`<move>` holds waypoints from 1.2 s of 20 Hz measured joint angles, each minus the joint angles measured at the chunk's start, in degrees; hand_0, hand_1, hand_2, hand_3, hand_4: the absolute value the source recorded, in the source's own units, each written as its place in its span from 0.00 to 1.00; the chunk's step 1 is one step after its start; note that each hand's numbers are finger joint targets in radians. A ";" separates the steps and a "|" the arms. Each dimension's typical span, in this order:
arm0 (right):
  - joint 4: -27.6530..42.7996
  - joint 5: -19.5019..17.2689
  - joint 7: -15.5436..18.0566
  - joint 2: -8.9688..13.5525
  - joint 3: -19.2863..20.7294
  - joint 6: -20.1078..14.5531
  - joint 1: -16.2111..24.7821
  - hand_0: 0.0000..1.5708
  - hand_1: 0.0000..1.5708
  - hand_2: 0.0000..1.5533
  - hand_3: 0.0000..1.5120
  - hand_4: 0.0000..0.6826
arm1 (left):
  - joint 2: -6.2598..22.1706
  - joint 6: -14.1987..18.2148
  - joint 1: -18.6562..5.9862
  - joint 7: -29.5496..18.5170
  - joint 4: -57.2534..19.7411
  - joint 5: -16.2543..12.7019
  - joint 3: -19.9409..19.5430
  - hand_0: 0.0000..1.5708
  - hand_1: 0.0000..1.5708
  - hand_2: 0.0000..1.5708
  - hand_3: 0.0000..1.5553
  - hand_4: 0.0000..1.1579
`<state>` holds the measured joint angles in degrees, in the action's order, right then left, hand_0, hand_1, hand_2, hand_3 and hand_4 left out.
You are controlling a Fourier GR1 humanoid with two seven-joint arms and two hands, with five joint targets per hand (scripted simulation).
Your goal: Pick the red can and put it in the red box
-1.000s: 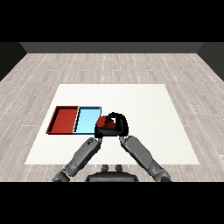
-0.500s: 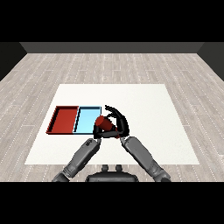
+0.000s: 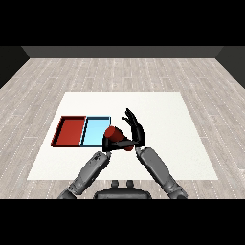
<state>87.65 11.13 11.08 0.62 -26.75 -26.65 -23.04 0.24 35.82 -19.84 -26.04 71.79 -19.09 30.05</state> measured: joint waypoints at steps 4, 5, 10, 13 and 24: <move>3.37 1.13 0.37 0.96 1.47 2.86 3.51 0.00 0.00 0.00 0.00 0.00 | 0.05 -0.90 0.37 0.02 -0.33 0.98 -1.67 1.00 1.00 0.99 0.94 0.98; 4.87 1.26 0.44 1.78 2.02 3.74 4.71 0.00 0.00 0.00 0.00 0.00 | 0.05 -1.26 0.03 -0.01 -0.60 1.35 -2.44 1.00 1.00 0.99 0.94 0.98; 11.60 2.45 -0.18 3.96 5.27 6.38 9.15 0.00 0.00 0.00 0.00 0.00 | 1.85 -2.55 -0.94 2.09 0.37 2.85 -5.69 1.00 1.00 1.00 0.95 0.97; 16.17 4.19 0.03 6.43 7.55 8.59 13.77 0.00 0.00 0.00 0.00 0.00 | 4.05 -4.27 -0.92 2.81 1.41 2.43 -8.68 1.00 1.00 1.00 0.95 0.98; 19.79 8.01 2.31 11.37 15.44 13.59 25.07 0.00 0.00 0.00 0.00 0.00 | 17.39 -5.07 -1.89 11.19 3.43 5.23 -18.13 1.00 1.00 1.00 0.96 0.99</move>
<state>107.44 19.14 13.39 11.99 -11.31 -13.06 2.03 17.63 30.76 -21.73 -14.84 75.22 -13.86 11.91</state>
